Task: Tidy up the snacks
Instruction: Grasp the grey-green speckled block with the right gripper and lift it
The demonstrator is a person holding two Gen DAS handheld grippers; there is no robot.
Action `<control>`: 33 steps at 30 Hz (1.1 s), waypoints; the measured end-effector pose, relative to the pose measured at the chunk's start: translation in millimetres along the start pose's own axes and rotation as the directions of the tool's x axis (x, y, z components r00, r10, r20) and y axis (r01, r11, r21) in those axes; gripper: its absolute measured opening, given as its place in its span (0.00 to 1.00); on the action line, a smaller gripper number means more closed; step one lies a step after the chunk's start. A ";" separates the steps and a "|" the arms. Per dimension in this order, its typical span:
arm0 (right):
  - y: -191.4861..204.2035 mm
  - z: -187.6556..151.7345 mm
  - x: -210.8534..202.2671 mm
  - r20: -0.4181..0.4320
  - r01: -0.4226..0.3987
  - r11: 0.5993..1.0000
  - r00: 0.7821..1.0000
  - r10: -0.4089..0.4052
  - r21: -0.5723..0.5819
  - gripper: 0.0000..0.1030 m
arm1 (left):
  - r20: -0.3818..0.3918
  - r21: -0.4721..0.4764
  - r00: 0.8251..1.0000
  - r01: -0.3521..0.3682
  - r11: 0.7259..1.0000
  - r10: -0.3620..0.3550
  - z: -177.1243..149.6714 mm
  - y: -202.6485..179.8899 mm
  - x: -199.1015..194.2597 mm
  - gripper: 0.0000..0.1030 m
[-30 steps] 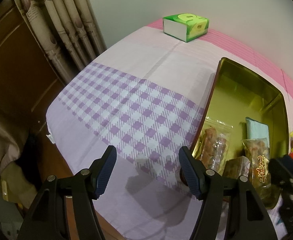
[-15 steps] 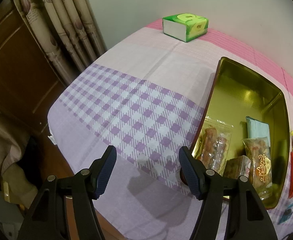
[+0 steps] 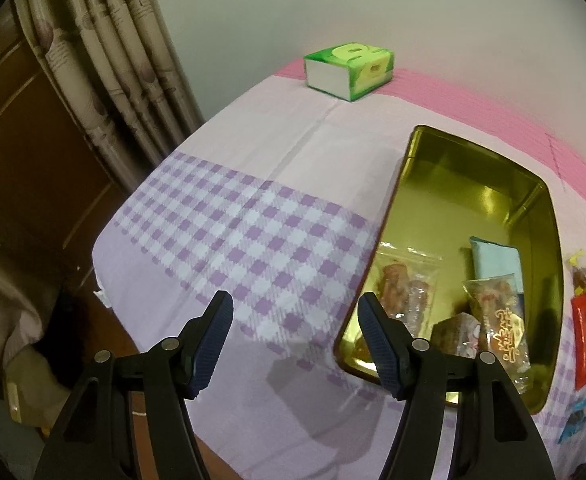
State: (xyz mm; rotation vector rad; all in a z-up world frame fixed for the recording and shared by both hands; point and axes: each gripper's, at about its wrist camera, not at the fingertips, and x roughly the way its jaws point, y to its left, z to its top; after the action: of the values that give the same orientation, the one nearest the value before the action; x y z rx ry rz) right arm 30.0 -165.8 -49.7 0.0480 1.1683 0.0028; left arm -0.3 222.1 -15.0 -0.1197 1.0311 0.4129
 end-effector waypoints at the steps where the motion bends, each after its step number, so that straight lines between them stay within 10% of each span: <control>1: 1.1 -0.6 2.1 -0.003 0.000 1.000 1.000 0.000 0.003 0.44 | -0.001 0.002 1.000 0.004 1.000 -0.004 0.0 -1.2 0.0 0.64; 19: 2.1 2.9 24.0 0.030 -0.004 0.999 1.000 0.005 -0.034 0.34 | 0.023 0.126 0.993 0.111 0.986 -0.115 -9.8 -64.0 -36.1 0.64; 33: -37.9 -13.6 16.7 0.040 0.005 1.000 0.999 -0.005 -0.004 0.33 | -0.164 0.315 0.938 0.345 0.884 -0.307 -24.9 -190.8 -58.4 0.64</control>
State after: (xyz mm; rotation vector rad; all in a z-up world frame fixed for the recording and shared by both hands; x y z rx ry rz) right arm 23.2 -202.7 -71.8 0.0411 1.1279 0.0004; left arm 27.6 23.8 3.7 -0.0041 1.1519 -0.0848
